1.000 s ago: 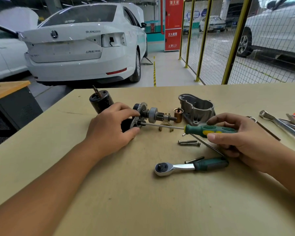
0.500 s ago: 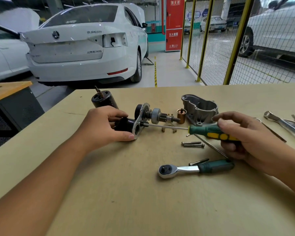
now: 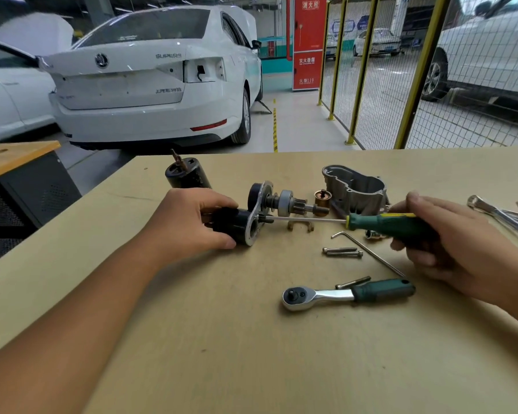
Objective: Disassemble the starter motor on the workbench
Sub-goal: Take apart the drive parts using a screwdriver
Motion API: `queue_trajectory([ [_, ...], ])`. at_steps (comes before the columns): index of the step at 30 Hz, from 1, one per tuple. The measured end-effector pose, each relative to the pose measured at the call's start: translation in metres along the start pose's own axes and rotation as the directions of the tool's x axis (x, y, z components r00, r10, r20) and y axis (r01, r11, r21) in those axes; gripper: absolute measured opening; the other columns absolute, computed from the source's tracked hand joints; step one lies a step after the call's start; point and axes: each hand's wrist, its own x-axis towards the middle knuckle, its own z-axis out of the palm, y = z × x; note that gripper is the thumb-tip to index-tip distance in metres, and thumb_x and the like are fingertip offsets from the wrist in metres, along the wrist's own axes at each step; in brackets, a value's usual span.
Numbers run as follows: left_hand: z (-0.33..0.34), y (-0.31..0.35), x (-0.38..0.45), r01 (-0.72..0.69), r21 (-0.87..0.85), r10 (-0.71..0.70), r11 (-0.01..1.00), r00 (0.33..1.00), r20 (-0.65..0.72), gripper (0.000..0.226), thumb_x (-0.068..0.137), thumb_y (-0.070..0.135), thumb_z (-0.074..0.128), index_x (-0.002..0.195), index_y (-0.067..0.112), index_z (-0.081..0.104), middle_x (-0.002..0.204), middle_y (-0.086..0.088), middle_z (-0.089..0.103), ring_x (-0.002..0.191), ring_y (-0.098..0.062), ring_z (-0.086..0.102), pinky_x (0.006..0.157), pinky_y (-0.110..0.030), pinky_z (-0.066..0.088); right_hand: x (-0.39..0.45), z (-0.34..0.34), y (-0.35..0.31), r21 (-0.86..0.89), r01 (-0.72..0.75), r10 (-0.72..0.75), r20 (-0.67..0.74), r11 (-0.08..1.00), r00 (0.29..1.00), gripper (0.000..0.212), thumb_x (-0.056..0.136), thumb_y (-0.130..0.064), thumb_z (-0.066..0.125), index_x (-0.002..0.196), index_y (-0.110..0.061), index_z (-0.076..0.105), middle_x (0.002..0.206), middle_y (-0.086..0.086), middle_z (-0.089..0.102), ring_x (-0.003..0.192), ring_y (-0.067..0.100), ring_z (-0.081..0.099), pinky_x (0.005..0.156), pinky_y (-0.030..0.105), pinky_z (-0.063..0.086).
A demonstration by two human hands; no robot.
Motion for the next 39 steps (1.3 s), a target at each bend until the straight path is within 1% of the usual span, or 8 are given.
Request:
queue_trajectory([
  [7, 0.004, 0.006, -0.001, 0.049, 0.000, -0.049, 0.999, 0.998, -0.027, 0.062, 0.042, 0.060, 0.086, 0.100, 0.043, 0.075, 0.101, 0.028, 0.072, 0.097, 0.003, 0.070, 0.093, -0.038, 0.060, 0.001, -0.008, 0.005, 0.050, 0.035, -0.039, 0.075, 0.998, 0.996, 0.053, 0.053, -0.011, 0.094, 0.100, -0.014, 0.071, 0.081, 0.009, 0.063, 0.055, 0.015, 0.045, 0.044, 0.026, 0.040],
  [9, 0.006, 0.009, -0.001, 0.042, 0.054, -0.040, 0.998, 0.999, -0.031, 0.065, 0.045, 0.061, 0.086, 0.105, 0.038, 0.077, 0.100, 0.027, 0.071, 0.098, 0.003, 0.068, 0.092, -0.038, 0.059, 0.000, -0.006, 0.003, 0.021, 0.017, -0.019, 0.096, 1.000, 0.995, 0.064, 0.049, -0.032, 0.100, 0.102, -0.013, 0.070, 0.080, 0.009, 0.064, 0.053, 0.015, 0.044, 0.042, 0.023, 0.037],
  [12, 0.006, 0.011, -0.001, 0.042, 0.082, -0.040, 0.996, 0.999, -0.029, 0.064, 0.048, 0.056, 0.088, 0.108, 0.035, 0.077, 0.102, 0.025, 0.071, 0.100, 0.001, 0.068, 0.092, -0.039, 0.059, -0.003, -0.004, -0.004, -0.121, -0.034, 0.043, 0.078, 0.992, 0.996, 0.061, 0.063, -0.063, 0.082, 0.101, -0.017, 0.073, 0.079, 0.021, 0.068, 0.044, 0.017, 0.041, 0.042, 0.017, 0.032],
  [18, 0.006, 0.009, -0.001, 0.074, 0.051, -0.072, 0.996, 0.997, -0.039, 0.066, 0.045, 0.055, 0.090, 0.107, 0.035, 0.077, 0.103, 0.024, 0.072, 0.100, 0.000, 0.068, 0.093, -0.039, 0.059, 0.002, -0.010, 0.000, -0.084, -0.038, 0.046, 0.095, 0.996, 0.994, 0.034, 0.066, -0.032, 0.081, 0.094, -0.012, 0.074, 0.075, 0.018, 0.060, 0.046, 0.014, 0.036, 0.039, 0.018, 0.027],
  [21, 0.009, 0.008, -0.001, 0.083, 0.037, -0.081, 0.996, 0.995, -0.057, 0.067, 0.044, 0.055, 0.093, 0.106, 0.036, 0.077, 0.102, 0.023, 0.073, 0.100, -0.001, 0.069, 0.093, -0.041, 0.059, 0.005, -0.010, 0.003, 0.001, -0.024, 0.024, 0.047, 1.000, 0.999, 0.044, 0.054, -0.015, 0.085, 0.097, -0.015, 0.074, 0.078, 0.008, 0.059, 0.054, 0.013, 0.042, 0.040, 0.021, 0.038],
  [26, 0.013, 0.005, -0.001, 0.084, 0.022, -0.082, 0.996, 0.992, -0.096, 0.066, 0.043, 0.049, 0.099, 0.104, 0.036, 0.078, 0.098, 0.022, 0.074, 0.097, -0.004, 0.070, 0.089, -0.043, 0.060, 0.004, -0.008, -0.002, -0.064, -0.120, 0.120, 0.000, 0.991, 0.993, 0.049, 0.077, -0.053, 0.070, 0.104, -0.012, 0.070, 0.080, 0.022, 0.064, 0.046, 0.016, 0.039, 0.037, 0.019, 0.032],
  [35, 0.014, 0.005, -0.002, 0.090, -0.001, -0.089, 0.996, 0.990, -0.107, 0.062, 0.044, 0.041, 0.103, 0.100, 0.039, 0.077, 0.096, 0.023, 0.074, 0.095, 0.001, 0.069, 0.087, -0.041, 0.061, 0.005, -0.013, 0.002, 0.096, -0.047, 0.042, 0.050, 0.994, 0.998, 0.033, 0.057, -0.015, 0.085, 0.089, -0.017, 0.075, 0.079, 0.008, 0.064, 0.059, 0.014, 0.048, 0.048, 0.024, 0.045],
  [39, 0.014, 0.004, -0.001, 0.105, -0.014, -0.105, 0.994, 0.989, -0.104, 0.063, 0.044, 0.039, 0.103, 0.102, 0.037, 0.078, 0.096, 0.022, 0.074, 0.096, 0.000, 0.070, 0.088, -0.041, 0.061, 0.001, -0.008, -0.002, -0.090, -0.074, 0.078, 0.040, 0.993, 0.996, 0.043, 0.071, -0.054, 0.075, 0.093, -0.017, 0.076, 0.082, 0.020, 0.070, 0.050, 0.016, 0.048, 0.038, 0.022, 0.036],
])
